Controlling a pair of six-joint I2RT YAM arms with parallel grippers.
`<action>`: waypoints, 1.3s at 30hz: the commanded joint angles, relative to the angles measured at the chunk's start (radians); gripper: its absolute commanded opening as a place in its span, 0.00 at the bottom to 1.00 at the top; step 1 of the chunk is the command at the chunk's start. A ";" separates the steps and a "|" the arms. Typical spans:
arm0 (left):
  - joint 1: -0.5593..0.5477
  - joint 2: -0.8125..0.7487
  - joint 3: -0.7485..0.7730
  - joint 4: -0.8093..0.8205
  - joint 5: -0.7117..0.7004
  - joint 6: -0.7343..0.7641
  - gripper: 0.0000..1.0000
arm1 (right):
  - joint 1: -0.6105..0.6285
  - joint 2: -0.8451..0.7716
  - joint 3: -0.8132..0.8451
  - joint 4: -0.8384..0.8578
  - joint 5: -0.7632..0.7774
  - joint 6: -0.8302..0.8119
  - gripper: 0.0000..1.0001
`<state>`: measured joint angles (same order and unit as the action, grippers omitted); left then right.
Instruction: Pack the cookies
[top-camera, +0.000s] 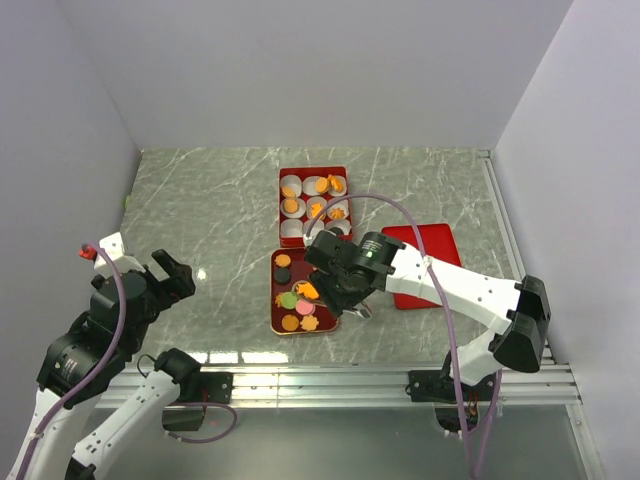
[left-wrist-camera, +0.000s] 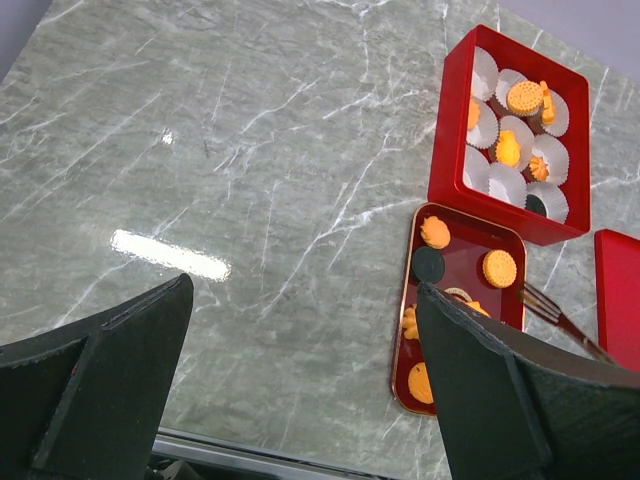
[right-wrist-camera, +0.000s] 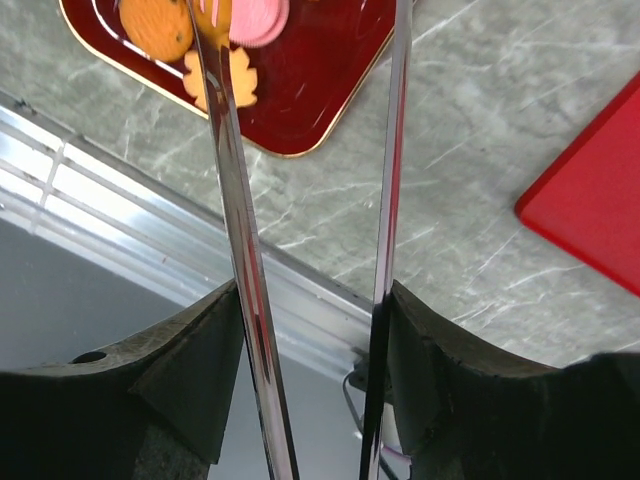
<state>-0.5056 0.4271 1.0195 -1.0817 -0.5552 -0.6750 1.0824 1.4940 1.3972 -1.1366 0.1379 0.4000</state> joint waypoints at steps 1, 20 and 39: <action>-0.004 -0.010 0.025 0.006 -0.020 -0.014 1.00 | -0.006 -0.008 -0.010 0.038 -0.035 0.005 0.61; -0.004 -0.022 0.027 0.002 -0.028 -0.018 0.99 | -0.093 0.071 -0.060 0.078 -0.038 0.030 0.57; -0.002 -0.028 0.030 0.000 -0.029 -0.020 1.00 | -0.078 0.043 -0.101 0.018 -0.170 0.023 0.50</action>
<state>-0.5056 0.4137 1.0195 -1.0821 -0.5667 -0.6781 0.9989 1.5555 1.3052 -1.1290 0.0051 0.4221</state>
